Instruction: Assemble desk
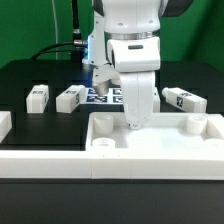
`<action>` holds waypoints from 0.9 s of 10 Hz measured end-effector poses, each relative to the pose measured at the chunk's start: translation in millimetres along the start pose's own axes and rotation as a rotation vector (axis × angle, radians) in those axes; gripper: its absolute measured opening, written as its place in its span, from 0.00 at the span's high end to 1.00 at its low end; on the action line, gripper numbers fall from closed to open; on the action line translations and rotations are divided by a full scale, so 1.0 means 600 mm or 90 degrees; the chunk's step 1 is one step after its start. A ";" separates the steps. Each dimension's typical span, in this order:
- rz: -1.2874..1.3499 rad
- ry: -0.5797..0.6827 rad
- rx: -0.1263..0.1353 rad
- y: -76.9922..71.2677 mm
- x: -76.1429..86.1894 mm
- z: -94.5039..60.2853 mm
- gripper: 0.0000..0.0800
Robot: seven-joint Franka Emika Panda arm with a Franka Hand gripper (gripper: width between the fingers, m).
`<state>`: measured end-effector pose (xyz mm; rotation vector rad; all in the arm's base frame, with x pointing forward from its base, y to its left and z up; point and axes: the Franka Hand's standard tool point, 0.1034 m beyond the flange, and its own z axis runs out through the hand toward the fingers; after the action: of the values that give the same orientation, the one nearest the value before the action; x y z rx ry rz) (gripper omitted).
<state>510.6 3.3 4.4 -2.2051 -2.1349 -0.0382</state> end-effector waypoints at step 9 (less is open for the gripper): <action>0.216 -0.011 -0.037 -0.021 0.036 -0.077 0.19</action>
Offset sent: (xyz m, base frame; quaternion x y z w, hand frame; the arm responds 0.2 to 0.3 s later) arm -0.0051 -0.0107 0.0187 -0.0149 -0.0258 0.0341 0.9990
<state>500.3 22.1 52.3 -2.5765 -1.7585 -0.0622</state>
